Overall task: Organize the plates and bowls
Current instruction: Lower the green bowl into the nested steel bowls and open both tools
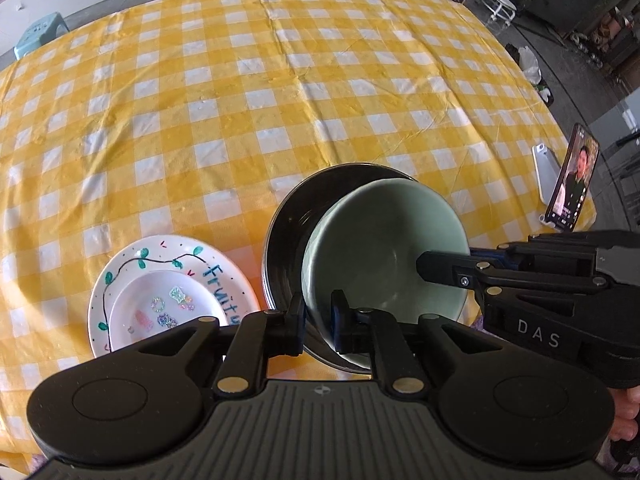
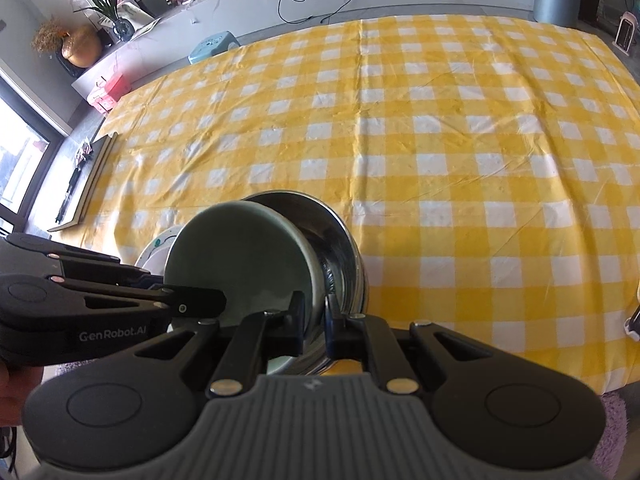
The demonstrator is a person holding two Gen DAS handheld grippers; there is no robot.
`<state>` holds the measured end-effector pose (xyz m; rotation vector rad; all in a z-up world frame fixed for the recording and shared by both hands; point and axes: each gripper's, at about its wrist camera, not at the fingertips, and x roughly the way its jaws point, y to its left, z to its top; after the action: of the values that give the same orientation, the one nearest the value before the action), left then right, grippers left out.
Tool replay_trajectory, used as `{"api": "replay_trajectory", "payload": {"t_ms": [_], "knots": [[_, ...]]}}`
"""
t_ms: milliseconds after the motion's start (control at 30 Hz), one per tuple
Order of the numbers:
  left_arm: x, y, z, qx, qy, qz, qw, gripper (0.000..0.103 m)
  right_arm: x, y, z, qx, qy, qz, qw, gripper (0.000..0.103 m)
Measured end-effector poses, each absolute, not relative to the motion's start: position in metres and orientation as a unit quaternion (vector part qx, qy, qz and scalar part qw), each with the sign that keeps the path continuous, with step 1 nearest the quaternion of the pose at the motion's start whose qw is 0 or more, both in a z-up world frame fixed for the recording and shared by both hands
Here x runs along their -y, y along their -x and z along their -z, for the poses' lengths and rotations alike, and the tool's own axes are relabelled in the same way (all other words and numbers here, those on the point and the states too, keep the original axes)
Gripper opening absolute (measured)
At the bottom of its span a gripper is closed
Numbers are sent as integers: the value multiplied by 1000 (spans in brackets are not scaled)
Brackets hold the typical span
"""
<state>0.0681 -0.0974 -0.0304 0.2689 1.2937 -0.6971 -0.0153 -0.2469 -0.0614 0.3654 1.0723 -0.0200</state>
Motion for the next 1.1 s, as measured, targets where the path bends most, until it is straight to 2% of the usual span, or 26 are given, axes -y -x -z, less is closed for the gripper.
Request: {"api": "replay_trajectory", "payload": {"t_ms": [267, 600, 767, 900, 1100], "knots": [[107, -71, 31, -581, -156, 313, 735, 15, 239, 7, 67, -507, -127, 20, 852, 7], [110, -68, 23, -565, -177, 326, 738, 26, 235, 2, 71, -505, -104, 24, 857, 7], [106, -68, 18, -564, -167, 331, 738, 27, 235, 2, 72, -504, -101, 23, 858, 7], [102, -66, 8, -546, -167, 335, 750, 37, 235, 2, 71, -500, -98, 22, 860, 9], [95, -67, -5, -528, -151, 336, 765, 41, 234, 4, 63, -488, -94, 21, 868, 12]]}}
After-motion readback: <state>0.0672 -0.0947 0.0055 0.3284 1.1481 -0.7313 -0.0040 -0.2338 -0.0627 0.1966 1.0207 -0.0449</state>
